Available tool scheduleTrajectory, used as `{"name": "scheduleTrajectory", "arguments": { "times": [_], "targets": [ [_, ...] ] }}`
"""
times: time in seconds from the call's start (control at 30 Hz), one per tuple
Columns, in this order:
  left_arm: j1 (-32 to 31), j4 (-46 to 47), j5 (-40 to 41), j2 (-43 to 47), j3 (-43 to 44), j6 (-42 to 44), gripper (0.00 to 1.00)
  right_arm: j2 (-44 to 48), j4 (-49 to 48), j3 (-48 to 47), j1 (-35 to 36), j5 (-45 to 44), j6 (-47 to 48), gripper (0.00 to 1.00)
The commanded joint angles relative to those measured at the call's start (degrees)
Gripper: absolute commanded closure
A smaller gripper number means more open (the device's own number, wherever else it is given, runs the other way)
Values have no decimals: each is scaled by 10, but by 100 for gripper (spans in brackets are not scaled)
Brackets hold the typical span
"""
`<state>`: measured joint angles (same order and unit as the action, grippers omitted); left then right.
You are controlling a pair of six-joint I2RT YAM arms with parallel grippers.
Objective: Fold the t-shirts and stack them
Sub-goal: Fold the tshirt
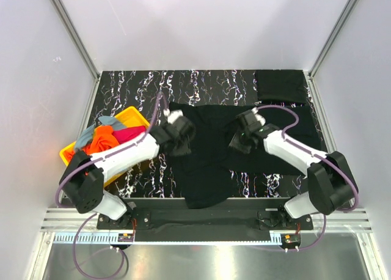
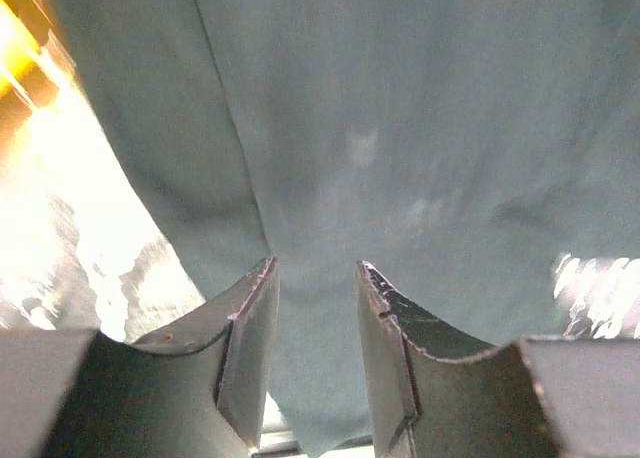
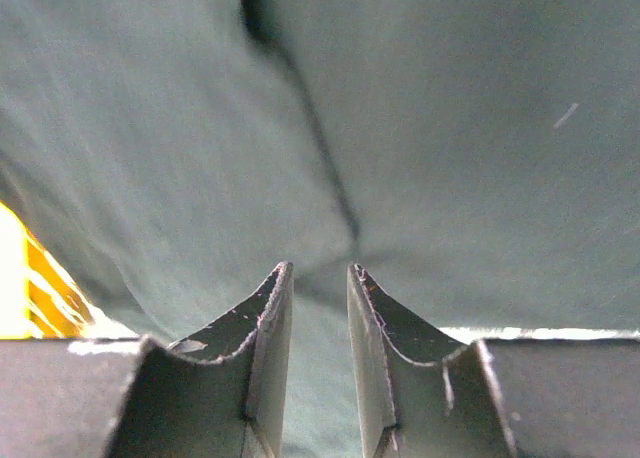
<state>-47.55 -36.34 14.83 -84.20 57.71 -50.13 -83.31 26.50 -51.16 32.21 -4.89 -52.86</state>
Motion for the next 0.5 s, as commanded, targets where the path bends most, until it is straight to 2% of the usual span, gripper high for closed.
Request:
{"name": "scheduleTrajectory", "arguments": {
  "times": [0.0,0.03,0.13,0.2,0.33,0.47],
  "targets": [
    [81,28,24,-21,80,93,59,-8,0,-56,-78,22,43,66],
    [96,29,25,-37,98,112,60,-15,0,-66,-118,21,70,66],
    [148,30,23,-122,207,162,62,-60,-1,-111,-180,24,118,77],
    [183,29,-17,-197,256,184,66,-109,5,-150,-234,20,131,86],
    [222,28,-58,-298,380,194,70,-191,18,-207,-303,26,149,91],
    [251,26,-71,-384,451,203,69,-248,21,-242,-367,32,149,91]
  ]
}}
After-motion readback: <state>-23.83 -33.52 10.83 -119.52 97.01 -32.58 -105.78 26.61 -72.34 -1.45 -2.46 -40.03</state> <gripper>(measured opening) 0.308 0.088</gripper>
